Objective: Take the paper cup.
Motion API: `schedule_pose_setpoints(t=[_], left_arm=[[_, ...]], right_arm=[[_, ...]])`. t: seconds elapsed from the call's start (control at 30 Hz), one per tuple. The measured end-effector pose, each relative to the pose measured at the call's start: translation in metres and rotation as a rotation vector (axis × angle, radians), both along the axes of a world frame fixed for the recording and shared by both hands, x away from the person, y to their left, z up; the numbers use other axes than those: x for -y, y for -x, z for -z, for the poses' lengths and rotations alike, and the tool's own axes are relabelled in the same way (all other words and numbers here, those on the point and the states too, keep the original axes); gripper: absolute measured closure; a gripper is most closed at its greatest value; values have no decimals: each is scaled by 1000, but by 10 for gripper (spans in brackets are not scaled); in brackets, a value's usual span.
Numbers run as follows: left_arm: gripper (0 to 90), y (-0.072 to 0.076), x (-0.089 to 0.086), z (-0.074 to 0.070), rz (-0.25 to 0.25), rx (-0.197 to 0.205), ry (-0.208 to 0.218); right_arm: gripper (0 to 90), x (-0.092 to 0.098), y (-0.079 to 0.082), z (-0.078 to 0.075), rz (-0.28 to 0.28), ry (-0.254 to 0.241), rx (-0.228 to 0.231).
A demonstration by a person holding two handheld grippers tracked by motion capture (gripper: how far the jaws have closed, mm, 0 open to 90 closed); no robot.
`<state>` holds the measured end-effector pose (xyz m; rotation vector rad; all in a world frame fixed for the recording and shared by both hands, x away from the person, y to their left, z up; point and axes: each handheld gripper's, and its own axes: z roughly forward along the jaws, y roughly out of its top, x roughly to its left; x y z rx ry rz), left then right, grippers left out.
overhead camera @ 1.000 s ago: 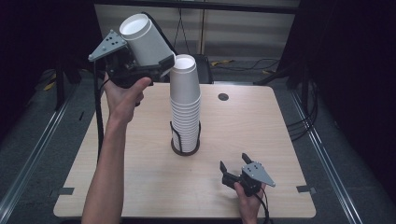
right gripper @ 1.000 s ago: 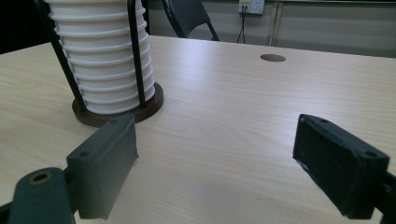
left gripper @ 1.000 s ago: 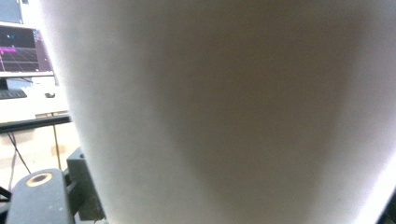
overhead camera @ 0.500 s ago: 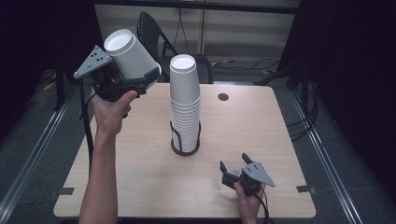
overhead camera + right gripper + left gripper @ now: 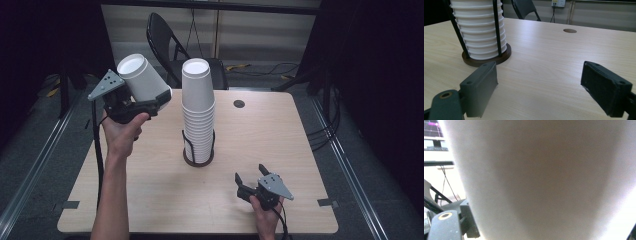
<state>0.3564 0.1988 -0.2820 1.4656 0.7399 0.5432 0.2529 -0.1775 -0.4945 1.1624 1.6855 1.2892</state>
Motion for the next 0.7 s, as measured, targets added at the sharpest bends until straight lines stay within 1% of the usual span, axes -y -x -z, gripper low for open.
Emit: schedule_pose_setpoints(t=[0.2,0.23,0.27,0.3,0.33,0.4,0.43,0.5,0.6,0.63,0.67,0.7], left_arm=[[133,7,2,18,-15,-27,-26],[133,9,2,23,-4,-37,-18],[133,9,2,23,-4,-37,-18],[133,11,2,25,-2,-44,-11],[133,13,3,28,-5,-43,-17],[134,16,5,34,-7,-55,-30],[134,17,6,36,-6,-58,-31],[134,19,10,41,-11,-68,-47],[134,23,16,49,-10,-88,-52],[133,26,18,54,-3,-91,-43],[133,26,18,54,-3,-91,-43],[133,29,18,57,0,-99,-48]], right_arm=[[152,-2,0,0,4,19,-1],[161,-3,0,0,4,29,-3],[161,-3,0,0,4,29,-3],[162,-4,-1,0,5,41,-1],[168,-5,-1,0,4,45,-1],[177,-6,0,0,-17,40,5],[190,-7,0,0,-11,48,2],[200,-10,0,0,-25,46,-2],[220,-17,1,0,-38,50,5],[226,-20,1,0,-52,47,5],[226,-20,1,0,-52,47,5],[230,-21,2,0,-59,48,3]])
